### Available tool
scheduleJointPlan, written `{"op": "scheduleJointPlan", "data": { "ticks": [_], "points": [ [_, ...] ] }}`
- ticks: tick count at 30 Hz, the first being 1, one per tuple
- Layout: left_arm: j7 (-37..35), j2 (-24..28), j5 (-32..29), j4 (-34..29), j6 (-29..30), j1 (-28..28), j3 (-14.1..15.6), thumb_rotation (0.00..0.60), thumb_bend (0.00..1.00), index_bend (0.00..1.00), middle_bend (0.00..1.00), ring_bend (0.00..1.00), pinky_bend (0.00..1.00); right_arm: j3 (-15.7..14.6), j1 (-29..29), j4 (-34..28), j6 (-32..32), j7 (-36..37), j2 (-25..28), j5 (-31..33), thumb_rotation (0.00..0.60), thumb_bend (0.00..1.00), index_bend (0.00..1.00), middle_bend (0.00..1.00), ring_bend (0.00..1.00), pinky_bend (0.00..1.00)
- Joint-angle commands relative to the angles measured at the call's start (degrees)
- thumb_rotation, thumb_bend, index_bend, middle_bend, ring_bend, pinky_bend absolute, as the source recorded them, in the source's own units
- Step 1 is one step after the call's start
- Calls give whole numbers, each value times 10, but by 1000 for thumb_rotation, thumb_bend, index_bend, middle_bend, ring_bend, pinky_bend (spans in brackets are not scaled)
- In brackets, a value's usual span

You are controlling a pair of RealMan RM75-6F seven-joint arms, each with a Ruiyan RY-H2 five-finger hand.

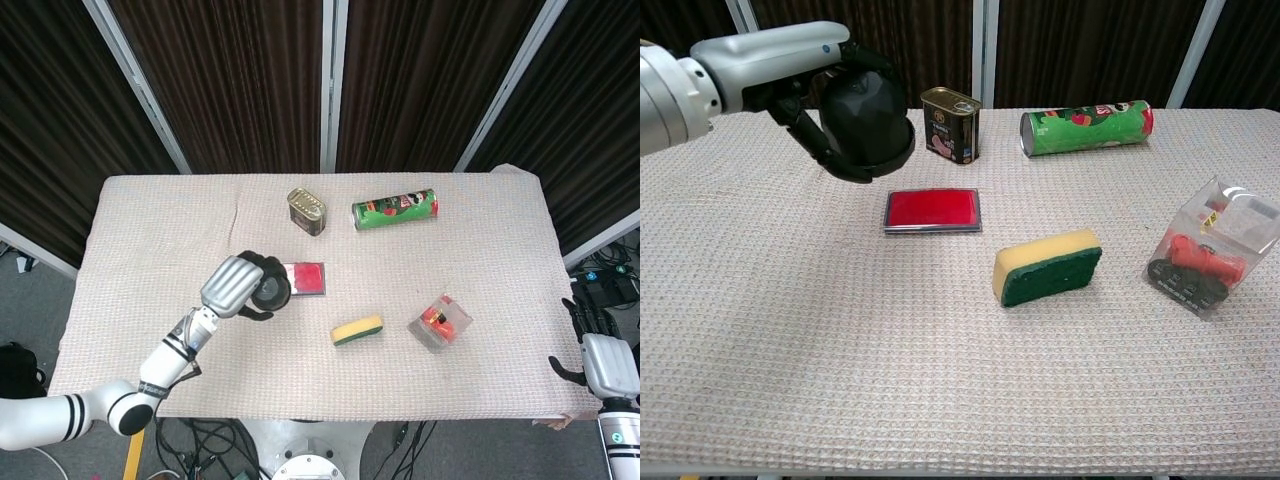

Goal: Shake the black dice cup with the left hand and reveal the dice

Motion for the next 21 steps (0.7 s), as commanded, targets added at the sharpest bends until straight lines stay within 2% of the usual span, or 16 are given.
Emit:
{"op": "scheduleJointPlan", "data": {
  "ticks": [1, 4, 6, 10, 12, 15, 19, 21],
  "points": [
    [-54, 23, 47, 36, 14, 29, 38, 600, 243, 600, 621, 393, 307, 0, 0, 0, -1, -1, 0, 0, 600, 149, 0, 0, 0, 0],
    [-75, 29, 64, 54, 7, 24, 37, 600, 244, 600, 621, 393, 306, -1, 1, -1, -2, -4, -1, -1, 600, 150, 0, 0, 0, 0],
    [-80, 20, 65, 65, -9, 4, 21, 600, 244, 600, 621, 393, 305, -1, 1, -2, -2, -7, -1, 0, 600, 150, 0, 0, 0, 0],
    [-80, -36, 61, 112, -58, -67, -29, 600, 244, 600, 621, 393, 305, 2, 1, -9, 1, -12, 1, 3, 600, 150, 0, 0, 0, 0],
    [-90, -54, 49, 120, -63, -76, -37, 600, 244, 600, 621, 393, 305, 5, -2, -13, 9, -8, 6, 4, 600, 151, 0, 0, 0, 0],
    [-86, -38, 74, 118, -40, -49, -1, 600, 244, 600, 621, 393, 301, 8, -6, -11, 14, 1, 11, 6, 600, 150, 0, 0, 0, 0],
    [-130, 40, 106, 80, 19, 41, 89, 600, 244, 599, 621, 393, 293, 7, -3, 5, -2, 16, 6, 13, 600, 150, 0, 0, 0, 0],
    [-149, 80, 115, 73, 32, 71, 120, 600, 244, 599, 621, 393, 293, 4, -1, 10, -8, 16, 3, 10, 600, 150, 0, 0, 0, 0]
  ]
}}
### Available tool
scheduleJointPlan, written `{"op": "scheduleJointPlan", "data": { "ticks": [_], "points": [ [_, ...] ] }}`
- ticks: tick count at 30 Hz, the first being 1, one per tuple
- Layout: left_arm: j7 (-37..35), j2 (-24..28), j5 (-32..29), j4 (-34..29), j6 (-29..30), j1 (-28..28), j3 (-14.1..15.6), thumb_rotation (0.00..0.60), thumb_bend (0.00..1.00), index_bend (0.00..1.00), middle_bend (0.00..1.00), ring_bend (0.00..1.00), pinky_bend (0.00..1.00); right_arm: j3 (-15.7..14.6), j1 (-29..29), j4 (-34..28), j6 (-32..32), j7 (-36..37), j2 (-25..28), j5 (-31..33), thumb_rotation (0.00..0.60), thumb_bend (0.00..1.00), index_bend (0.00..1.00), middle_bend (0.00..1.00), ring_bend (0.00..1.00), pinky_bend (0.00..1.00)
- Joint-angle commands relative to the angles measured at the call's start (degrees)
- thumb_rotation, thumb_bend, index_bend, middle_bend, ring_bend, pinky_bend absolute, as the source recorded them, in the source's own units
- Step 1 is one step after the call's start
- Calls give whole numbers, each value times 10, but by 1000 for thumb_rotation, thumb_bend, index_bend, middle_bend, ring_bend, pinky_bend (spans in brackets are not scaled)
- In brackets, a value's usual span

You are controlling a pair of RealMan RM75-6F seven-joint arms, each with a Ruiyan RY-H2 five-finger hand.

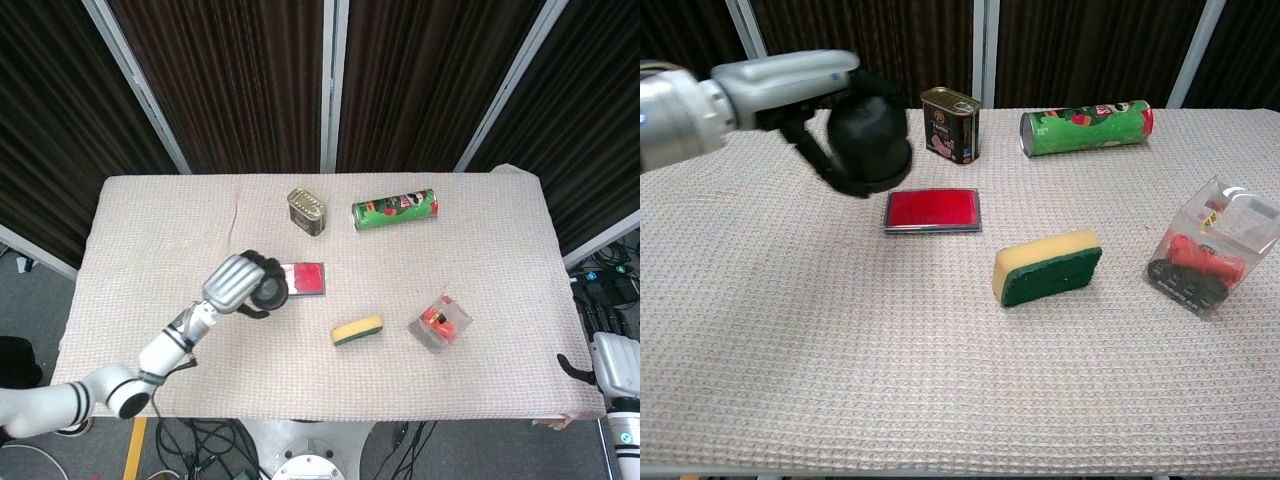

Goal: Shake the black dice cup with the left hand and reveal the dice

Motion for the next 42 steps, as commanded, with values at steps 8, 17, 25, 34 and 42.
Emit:
{"op": "scheduleJointPlan", "data": {
  "ticks": [8, 17, 25, 34, 42],
  "points": [
    [-55, 122, 50, -67, 1, 24, 40, 600, 244, 599, 619, 393, 292, -2, 2, -9, 6, -15, -2, -8, 600, 150, 0, 0, 0, 0],
    [-25, 36, 28, -47, -27, -15, 7, 600, 244, 599, 618, 393, 292, -2, 4, -14, -1, -22, -1, -3, 600, 151, 0, 0, 0, 0],
    [-43, 78, 23, -22, 48, 70, 50, 600, 244, 599, 618, 393, 290, -7, 11, 6, -22, -21, -16, -2, 600, 151, 0, 0, 0, 0],
    [-66, -14, 39, 70, 30, 63, 51, 600, 243, 600, 618, 393, 287, -5, 6, -11, -2, -33, -9, -9, 600, 151, 0, 0, 0, 0],
    [-109, -93, 18, 181, 13, 73, 47, 600, 243, 599, 618, 393, 287, -7, 5, -37, 20, -47, 0, -28, 600, 151, 0, 0, 0, 0]
  ]
}}
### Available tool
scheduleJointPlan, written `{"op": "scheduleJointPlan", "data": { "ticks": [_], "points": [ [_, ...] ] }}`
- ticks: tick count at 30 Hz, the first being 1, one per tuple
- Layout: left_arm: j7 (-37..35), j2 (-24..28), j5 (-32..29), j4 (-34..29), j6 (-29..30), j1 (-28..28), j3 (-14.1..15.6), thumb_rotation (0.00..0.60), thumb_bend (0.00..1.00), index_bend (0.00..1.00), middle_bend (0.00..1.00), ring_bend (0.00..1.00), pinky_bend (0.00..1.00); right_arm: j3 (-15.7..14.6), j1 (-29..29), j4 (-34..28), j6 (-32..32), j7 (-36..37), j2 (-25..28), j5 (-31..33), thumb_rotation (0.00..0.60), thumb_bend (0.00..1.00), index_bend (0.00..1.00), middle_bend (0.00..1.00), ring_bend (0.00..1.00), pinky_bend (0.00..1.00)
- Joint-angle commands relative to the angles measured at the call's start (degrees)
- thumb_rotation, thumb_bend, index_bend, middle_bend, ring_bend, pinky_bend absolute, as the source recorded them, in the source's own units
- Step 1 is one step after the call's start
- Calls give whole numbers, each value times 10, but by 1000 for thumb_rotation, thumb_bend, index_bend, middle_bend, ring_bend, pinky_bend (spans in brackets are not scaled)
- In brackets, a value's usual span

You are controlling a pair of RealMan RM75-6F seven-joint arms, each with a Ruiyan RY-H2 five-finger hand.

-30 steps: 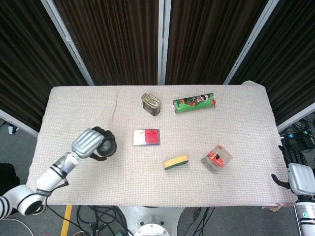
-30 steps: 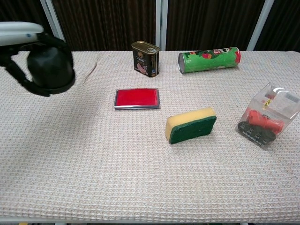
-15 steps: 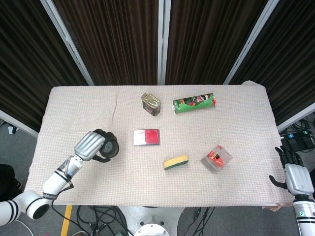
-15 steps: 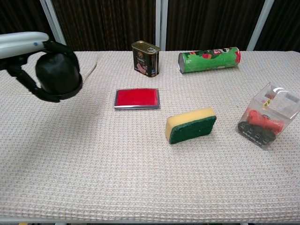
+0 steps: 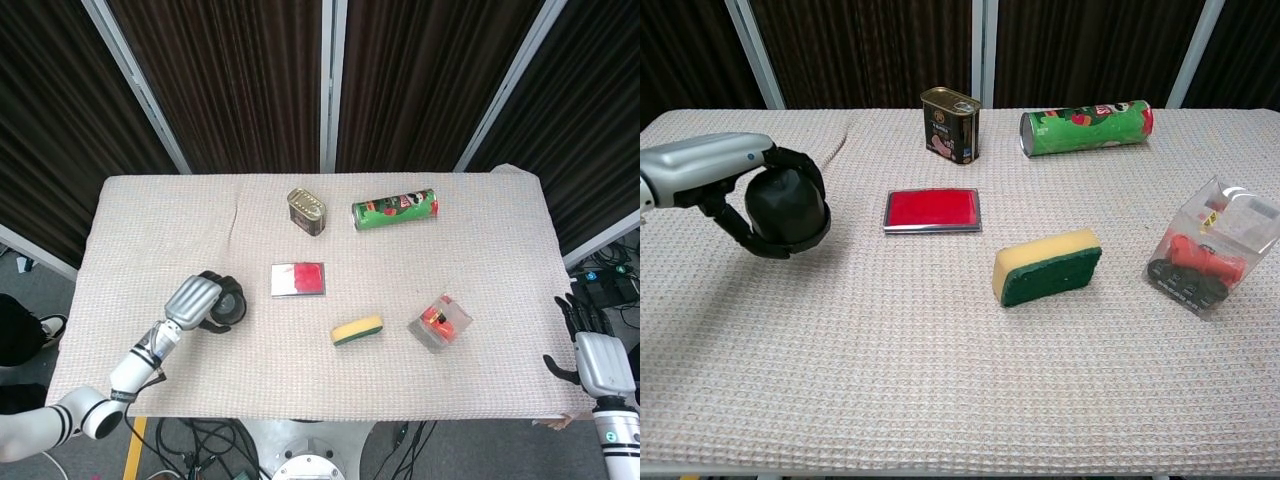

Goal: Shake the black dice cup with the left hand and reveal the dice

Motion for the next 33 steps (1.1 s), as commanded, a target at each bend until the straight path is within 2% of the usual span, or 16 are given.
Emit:
{"op": "scheduleJointPlan", "data": {
  "ticks": [1, 8, 14, 16, 20, 25, 29, 33],
  "points": [
    [-31, -35, -9, 49, -11, 5, -2, 600, 243, 599, 618, 393, 287, 0, -2, -12, 16, -7, 4, -12, 600, 151, 0, 0, 0, 0],
    [-61, -51, -11, 91, -22, 7, -5, 600, 242, 598, 615, 389, 287, -4, -5, -26, 38, -15, 7, -34, 600, 151, 0, 0, 0, 0],
    [-76, -66, -15, 121, -32, 6, -10, 600, 241, 594, 559, 332, 275, -5, -7, -32, 47, -19, 9, -39, 600, 151, 0, 0, 0, 0],
    [-81, -68, -15, 128, -37, 6, -9, 600, 234, 563, 516, 292, 257, -5, -7, -33, 48, -20, 10, -39, 600, 151, 0, 0, 0, 0],
    [-98, -67, -9, 133, -42, 6, -6, 600, 180, 440, 393, 201, 226, -5, -8, -33, 47, -19, 11, -37, 600, 151, 0, 0, 0, 0],
    [-120, -69, -3, 138, -31, 11, -6, 600, 137, 322, 279, 151, 219, -4, -9, -32, 48, -17, 12, -34, 600, 152, 0, 0, 0, 0],
    [-133, -65, 7, 131, -11, 13, -10, 600, 118, 242, 243, 134, 215, -4, -9, -32, 48, -17, 12, -34, 600, 151, 0, 0, 0, 0],
    [-137, -52, 11, 112, -9, 14, -8, 600, 105, 228, 242, 134, 217, -4, -9, -32, 47, -17, 12, -33, 600, 151, 0, 0, 0, 0]
  ]
}}
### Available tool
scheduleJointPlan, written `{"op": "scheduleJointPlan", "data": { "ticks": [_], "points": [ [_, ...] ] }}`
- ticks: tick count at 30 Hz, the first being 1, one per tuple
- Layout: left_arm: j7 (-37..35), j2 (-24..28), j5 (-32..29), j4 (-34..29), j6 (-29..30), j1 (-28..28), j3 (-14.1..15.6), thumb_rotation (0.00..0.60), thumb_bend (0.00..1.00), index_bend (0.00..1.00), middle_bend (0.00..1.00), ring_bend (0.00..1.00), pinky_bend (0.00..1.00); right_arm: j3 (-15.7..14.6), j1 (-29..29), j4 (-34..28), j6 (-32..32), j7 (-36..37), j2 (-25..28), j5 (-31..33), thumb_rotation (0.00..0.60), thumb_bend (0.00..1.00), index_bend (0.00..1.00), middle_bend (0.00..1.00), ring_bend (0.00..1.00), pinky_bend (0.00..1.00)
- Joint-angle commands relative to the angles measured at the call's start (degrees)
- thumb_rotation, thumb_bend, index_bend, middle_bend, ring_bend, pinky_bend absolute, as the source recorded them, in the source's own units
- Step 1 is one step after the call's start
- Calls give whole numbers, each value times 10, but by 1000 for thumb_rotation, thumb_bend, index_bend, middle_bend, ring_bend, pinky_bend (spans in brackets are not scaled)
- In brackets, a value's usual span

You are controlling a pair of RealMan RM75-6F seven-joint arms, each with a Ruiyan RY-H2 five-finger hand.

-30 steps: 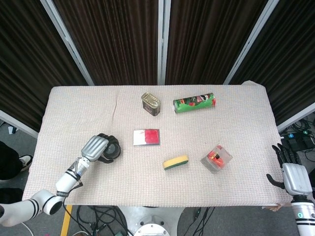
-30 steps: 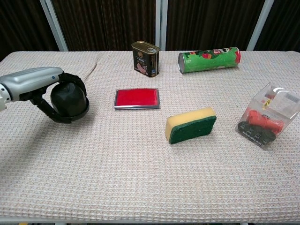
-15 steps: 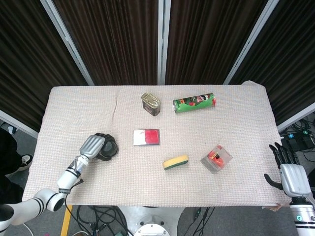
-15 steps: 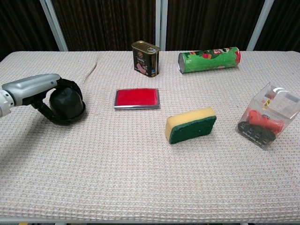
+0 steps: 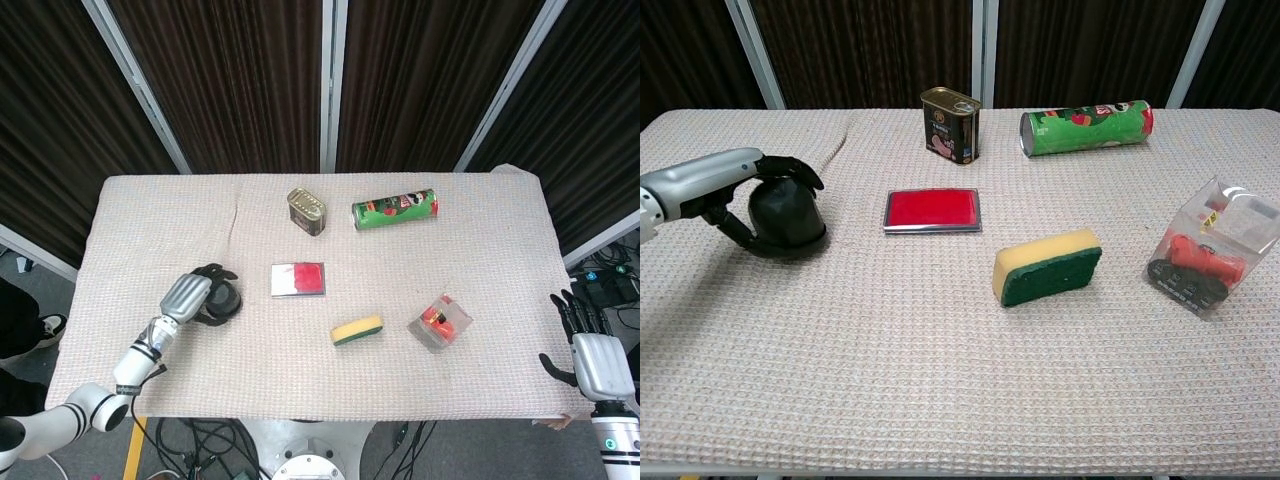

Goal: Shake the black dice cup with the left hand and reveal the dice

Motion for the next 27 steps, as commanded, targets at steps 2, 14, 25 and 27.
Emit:
{"op": "scheduleJointPlan", "data": {
  "ticks": [2, 14, 25, 27],
  "points": [
    [0, 14, 4, -18, -2, 1, 3, 600, 101, 228, 242, 134, 232, 0, 0, 1, -2, 1, 0, 2, 600, 151, 0, 0, 0, 0],
    [13, 29, -4, -34, -1, 5, -4, 600, 96, 223, 250, 134, 246, -1, 1, 3, -6, 1, -2, 5, 600, 151, 0, 0, 0, 0],
    [39, 28, -19, -41, -12, 2, -15, 600, 96, 280, 379, 178, 266, 0, 1, 8, -7, 3, -3, 8, 600, 150, 0, 0, 0, 0],
    [42, 28, -19, -43, -9, 2, -17, 600, 97, 291, 397, 189, 269, 1, 1, 9, -9, 4, -4, 10, 600, 151, 0, 0, 0, 0]
  ]
}}
